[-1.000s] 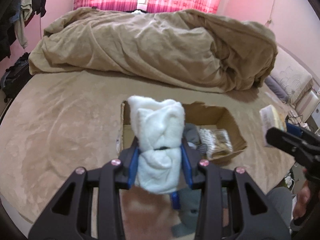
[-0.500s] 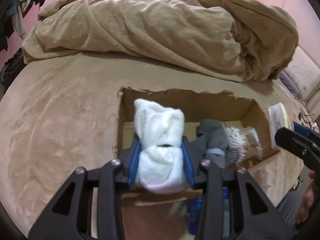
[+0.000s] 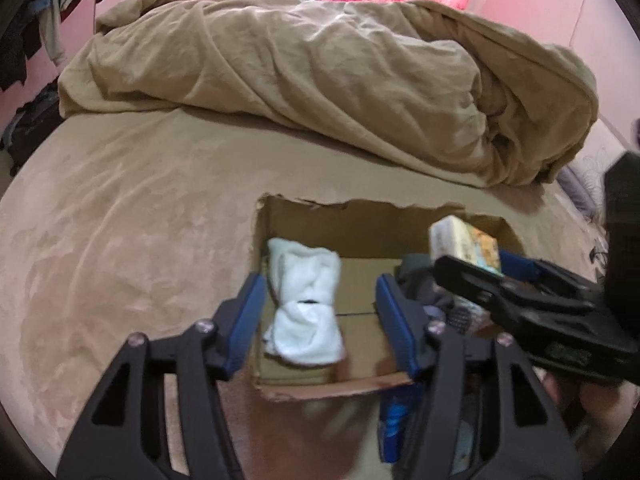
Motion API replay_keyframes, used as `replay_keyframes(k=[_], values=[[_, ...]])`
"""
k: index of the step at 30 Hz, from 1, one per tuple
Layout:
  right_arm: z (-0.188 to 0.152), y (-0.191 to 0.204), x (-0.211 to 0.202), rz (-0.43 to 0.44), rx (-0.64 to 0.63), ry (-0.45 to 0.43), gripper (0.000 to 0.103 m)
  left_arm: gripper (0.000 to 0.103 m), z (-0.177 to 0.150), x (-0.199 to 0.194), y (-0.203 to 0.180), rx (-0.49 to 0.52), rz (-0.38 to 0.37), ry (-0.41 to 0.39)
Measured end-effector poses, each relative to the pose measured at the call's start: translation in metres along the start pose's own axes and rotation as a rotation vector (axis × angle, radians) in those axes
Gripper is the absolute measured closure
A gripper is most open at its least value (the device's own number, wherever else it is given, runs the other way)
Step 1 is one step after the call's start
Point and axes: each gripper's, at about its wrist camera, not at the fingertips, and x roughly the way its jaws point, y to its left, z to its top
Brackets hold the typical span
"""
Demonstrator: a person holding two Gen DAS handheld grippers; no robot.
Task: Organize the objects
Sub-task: 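Place the white sock in the box while the right tool places the tissue pack, then grasp the grey glove-like sock with the right tool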
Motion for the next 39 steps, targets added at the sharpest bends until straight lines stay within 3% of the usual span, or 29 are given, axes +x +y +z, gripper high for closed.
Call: replay_keyframes(k=[7, 14, 19, 28, 32, 39], values=[[0.002, 0.01, 0.022, 0.002, -0.01, 0.038, 0.025, 0.042, -0.011, -0.036, 0.01, -0.036, -0.002, -0.031], [0.004, 0.028, 0.024, 0.007, -0.053, 0.046, 0.024, 0.037, -0.018, -0.064, 0.024, -0.045, 0.056, -0.058], [0.002, 0.036, 0.005, -0.012, -0.078, 0.018, 0.014, 0.037, -0.03, -0.087, 0.029, -0.059, 0.066, -0.062], [-0.007, 0.047, -0.061, -0.05, -0.091, -0.055, 0.014, 0.037, -0.044, -0.133, 0.015, -0.047, 0.056, -0.098], [-0.023, 0.047, -0.098, -0.076, -0.089, -0.08, 0.014, 0.029, -0.056, -0.154, 0.001, -0.026, 0.042, -0.113], [-0.056, 0.044, -0.159, -0.108, -0.077, -0.114, 0.014, 0.028, -0.078, -0.174, -0.022, -0.002, 0.022, -0.094]])
